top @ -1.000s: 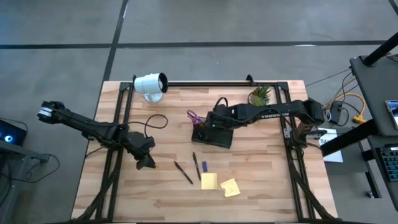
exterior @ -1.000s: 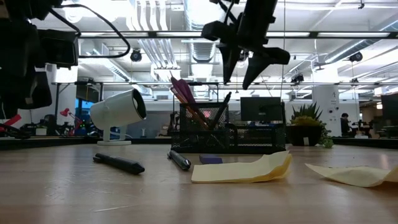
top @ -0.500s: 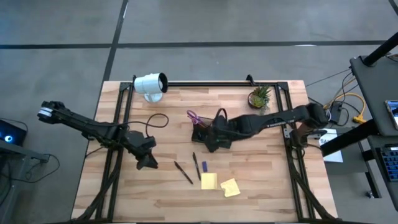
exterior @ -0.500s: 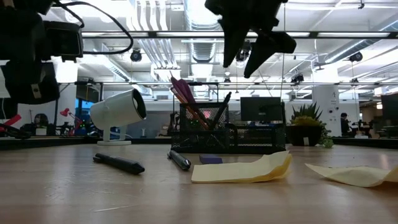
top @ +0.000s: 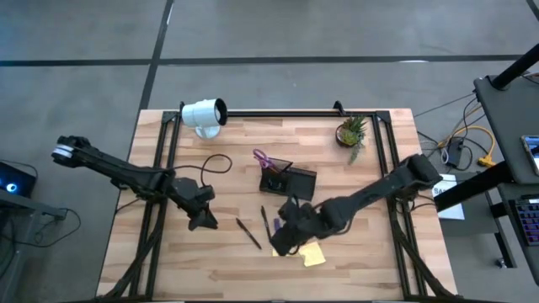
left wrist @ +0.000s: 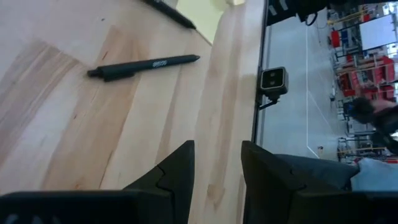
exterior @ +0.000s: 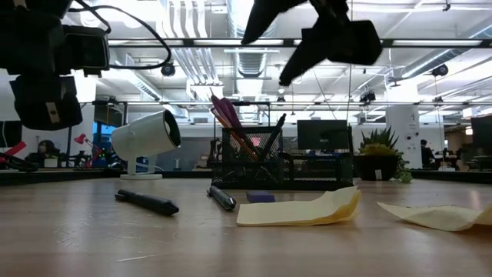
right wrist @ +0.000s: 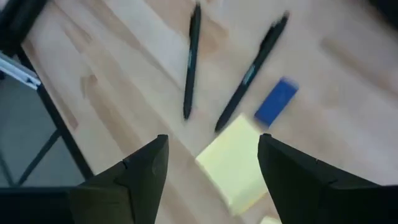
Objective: Pick and place office supplies into organizer
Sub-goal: Put the left black pen into the black desk organizer
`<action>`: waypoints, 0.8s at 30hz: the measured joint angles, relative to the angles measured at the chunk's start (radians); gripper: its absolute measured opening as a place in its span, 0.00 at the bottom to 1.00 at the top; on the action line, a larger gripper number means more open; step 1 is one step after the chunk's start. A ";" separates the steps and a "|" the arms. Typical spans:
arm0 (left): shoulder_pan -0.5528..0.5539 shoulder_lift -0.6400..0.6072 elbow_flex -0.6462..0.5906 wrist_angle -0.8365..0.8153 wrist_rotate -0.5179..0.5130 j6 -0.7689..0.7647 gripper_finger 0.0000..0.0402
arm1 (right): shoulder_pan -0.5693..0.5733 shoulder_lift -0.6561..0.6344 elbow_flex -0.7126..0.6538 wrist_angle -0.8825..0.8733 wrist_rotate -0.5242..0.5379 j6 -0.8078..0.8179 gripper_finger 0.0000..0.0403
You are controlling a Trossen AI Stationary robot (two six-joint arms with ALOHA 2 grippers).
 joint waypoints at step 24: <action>-0.048 0.000 -0.012 0.116 0.178 0.383 0.29 | 0.044 0.535 0.663 -0.306 0.153 -0.139 0.56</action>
